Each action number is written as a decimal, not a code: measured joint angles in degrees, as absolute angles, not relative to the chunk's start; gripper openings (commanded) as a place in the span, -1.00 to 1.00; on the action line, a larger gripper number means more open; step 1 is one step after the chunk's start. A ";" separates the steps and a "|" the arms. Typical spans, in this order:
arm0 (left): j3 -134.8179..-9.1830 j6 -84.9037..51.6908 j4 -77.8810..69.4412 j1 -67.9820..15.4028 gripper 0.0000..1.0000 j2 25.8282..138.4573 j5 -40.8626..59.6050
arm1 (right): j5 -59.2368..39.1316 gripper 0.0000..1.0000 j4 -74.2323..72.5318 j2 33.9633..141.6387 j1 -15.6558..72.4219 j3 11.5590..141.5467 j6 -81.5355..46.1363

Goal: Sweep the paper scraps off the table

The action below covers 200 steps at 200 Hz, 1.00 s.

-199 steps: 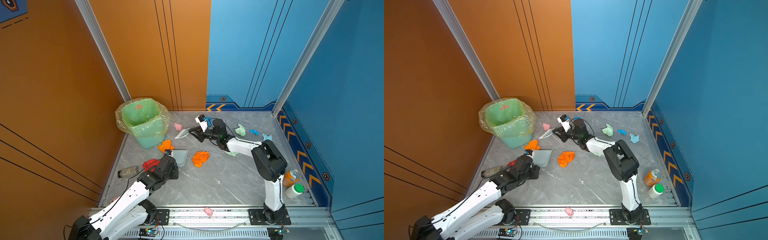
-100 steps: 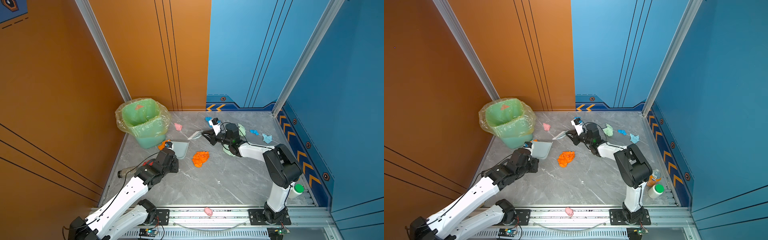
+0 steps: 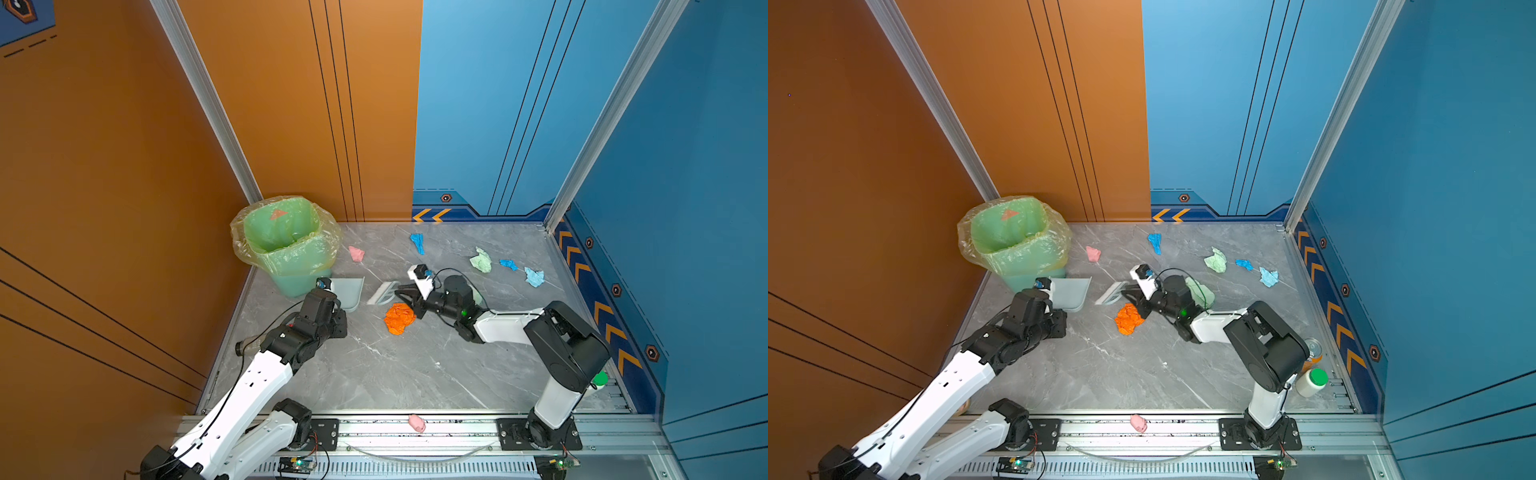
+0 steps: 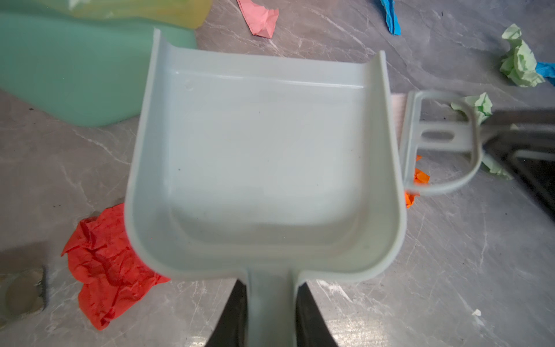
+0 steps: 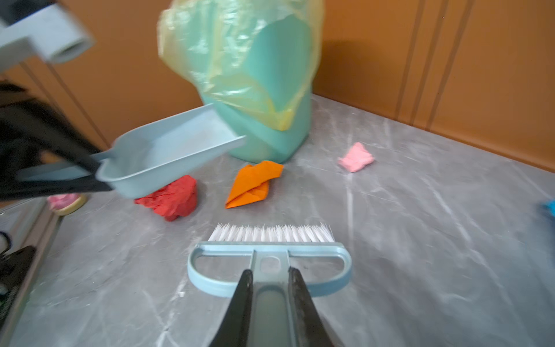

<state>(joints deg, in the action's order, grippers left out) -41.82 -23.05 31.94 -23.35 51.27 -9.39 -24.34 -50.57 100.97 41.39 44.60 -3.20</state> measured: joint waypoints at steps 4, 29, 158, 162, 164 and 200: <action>-41.95 -22.90 31.99 -23.07 -1.00 51.27 -9.32 | -23.55 -1.00 -51.59 100.99 42.96 44.31 -2.87; -42.24 -22.37 32.45 -21.65 -1.00 51.27 -8.69 | -19.49 -1.00 -59.09 102.04 50.24 43.53 -2.11; -42.24 -22.24 35.90 -14.17 -1.00 48.42 -8.01 | -6.74 -1.00 -78.35 117.62 58.30 46.37 -3.44; -42.24 -22.24 36.01 -14.00 -1.00 48.38 -7.88 | -6.74 -1.00 -78.52 117.91 58.41 46.65 -3.49; -42.26 -22.24 36.03 -13.87 -1.00 48.34 -7.84 | -6.72 -1.00 -78.74 118.02 58.50 46.83 -3.49; -42.57 -22.04 36.84 -11.79 -1.00 47.79 -7.20 | -6.57 -1.00 -79.13 122.26 59.35 50.57 -4.73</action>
<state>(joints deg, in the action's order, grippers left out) -42.57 -22.04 36.84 -11.79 47.79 -7.20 -6.57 -79.13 122.26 59.35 50.57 -4.73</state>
